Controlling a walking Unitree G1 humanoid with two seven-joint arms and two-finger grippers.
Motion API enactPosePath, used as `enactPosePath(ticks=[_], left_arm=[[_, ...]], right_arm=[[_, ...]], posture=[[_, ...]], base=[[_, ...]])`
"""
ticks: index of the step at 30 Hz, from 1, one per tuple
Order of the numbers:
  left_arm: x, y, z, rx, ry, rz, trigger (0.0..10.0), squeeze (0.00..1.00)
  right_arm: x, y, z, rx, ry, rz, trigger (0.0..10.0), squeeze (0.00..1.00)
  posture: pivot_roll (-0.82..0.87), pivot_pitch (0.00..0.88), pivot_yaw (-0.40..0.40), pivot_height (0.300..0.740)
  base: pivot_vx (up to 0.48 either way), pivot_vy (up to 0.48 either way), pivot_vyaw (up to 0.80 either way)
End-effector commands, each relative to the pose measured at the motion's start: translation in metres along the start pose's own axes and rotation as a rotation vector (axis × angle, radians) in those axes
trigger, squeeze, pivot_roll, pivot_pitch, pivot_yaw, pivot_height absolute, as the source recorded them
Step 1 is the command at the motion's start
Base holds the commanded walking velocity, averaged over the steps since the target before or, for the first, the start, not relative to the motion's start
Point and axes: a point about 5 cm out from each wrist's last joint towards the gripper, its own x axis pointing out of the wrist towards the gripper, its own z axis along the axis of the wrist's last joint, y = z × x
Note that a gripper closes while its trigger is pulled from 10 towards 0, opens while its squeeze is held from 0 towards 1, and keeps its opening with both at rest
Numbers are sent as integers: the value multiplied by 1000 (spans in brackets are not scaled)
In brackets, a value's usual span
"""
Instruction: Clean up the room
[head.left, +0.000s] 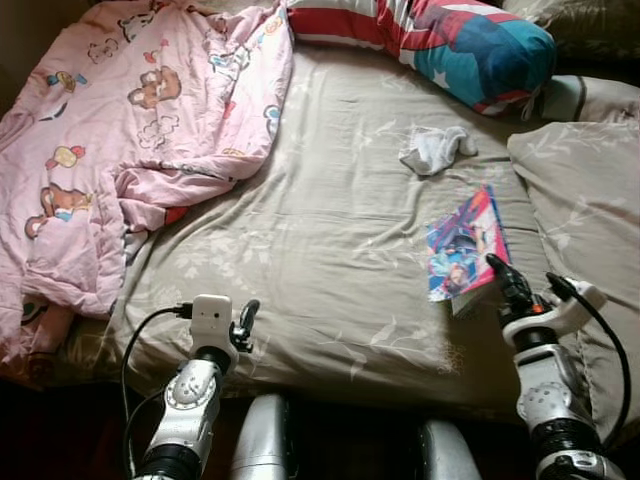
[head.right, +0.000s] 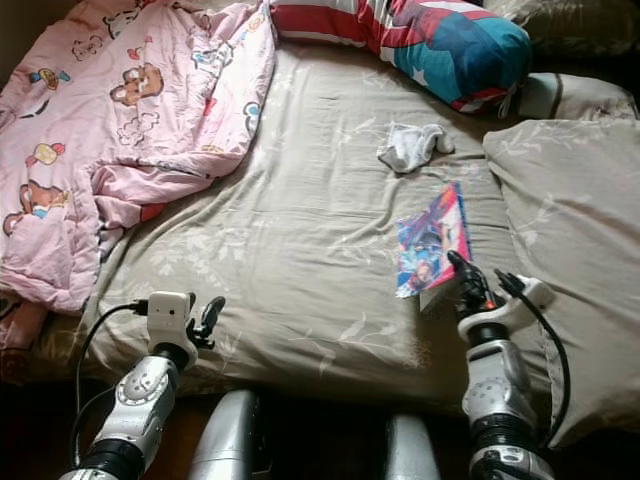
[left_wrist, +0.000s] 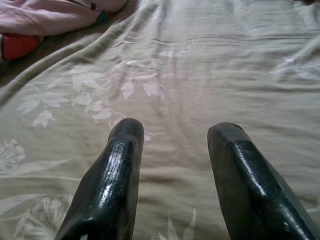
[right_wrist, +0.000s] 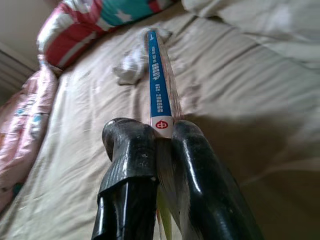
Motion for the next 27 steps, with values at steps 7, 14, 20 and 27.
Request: enactPosePath(ticks=[7, 14, 20, 27], left_arm=[[-7, 5, -9, 20, 41, 1, 10000, 0], [-6, 5, -8, 18, 41, -1, 10000, 0], [-6, 4, -8, 17, 41, -2, 10000, 0], [-6, 4, -9, 15, 42, -4, 10000, 0]], right_arm=[[-11, -23, -2, -48, 19, -152, 10000, 0], [-16, -38, 3, -79, 3, -284, 10000, 0], [-16, -41, 6, -110, -2, -314, 10000, 0], [-14, -41, 9, -137, 5, -319, 10000, 1000]], posture=[[-1, 237, 92, 622], [0, 237, 94, 622], [-2, 235, 94, 622], [-1, 234, 94, 622]], base=[[0, 0, 0], [0, 0, 0], [0, 0, 0], [0, 0, 0]])
